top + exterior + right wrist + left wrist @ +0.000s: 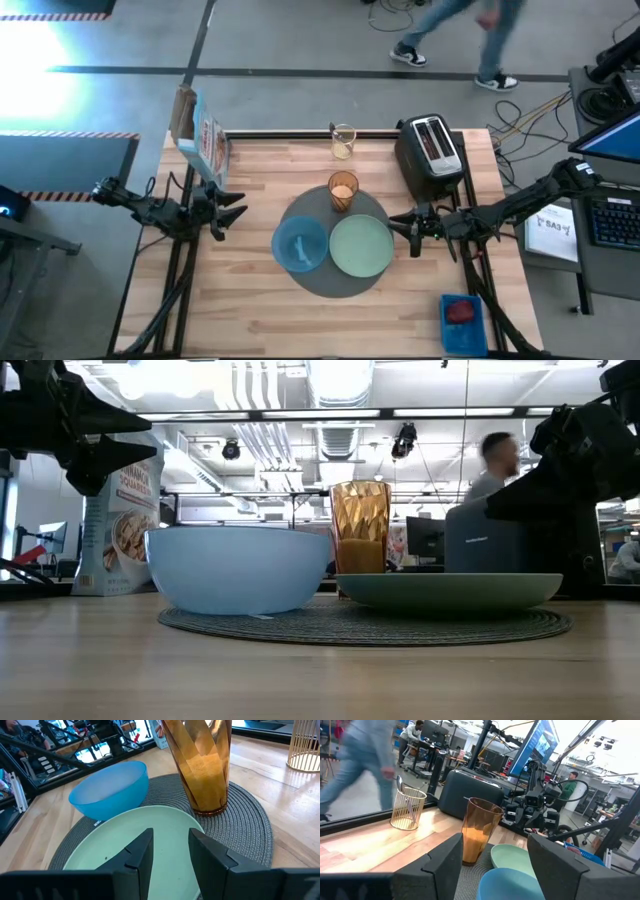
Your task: Arrange a breakfast setting
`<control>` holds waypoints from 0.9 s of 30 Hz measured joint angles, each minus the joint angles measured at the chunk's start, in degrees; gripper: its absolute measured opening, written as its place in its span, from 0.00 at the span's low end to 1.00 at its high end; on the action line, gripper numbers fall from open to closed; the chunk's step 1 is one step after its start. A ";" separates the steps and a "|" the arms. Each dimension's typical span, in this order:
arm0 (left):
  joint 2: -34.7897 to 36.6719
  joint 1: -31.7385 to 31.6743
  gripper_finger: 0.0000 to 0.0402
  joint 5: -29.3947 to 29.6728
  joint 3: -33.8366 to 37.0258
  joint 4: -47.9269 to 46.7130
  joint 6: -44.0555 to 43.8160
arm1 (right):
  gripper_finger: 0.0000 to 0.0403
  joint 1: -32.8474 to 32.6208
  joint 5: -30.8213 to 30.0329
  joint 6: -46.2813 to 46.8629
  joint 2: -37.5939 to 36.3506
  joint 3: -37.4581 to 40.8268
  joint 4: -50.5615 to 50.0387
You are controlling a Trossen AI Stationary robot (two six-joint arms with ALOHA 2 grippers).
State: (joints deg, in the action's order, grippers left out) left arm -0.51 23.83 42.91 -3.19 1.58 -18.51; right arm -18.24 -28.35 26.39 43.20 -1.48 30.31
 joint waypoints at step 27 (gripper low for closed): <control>-17.21 -0.04 0.51 11.33 -21.29 -1.33 2.65 | 0.28 0.00 0.00 0.00 0.01 0.00 -0.01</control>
State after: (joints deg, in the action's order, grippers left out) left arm -17.72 23.79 54.24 -24.49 0.24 -15.85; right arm -18.24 -28.35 26.39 43.21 -1.48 30.30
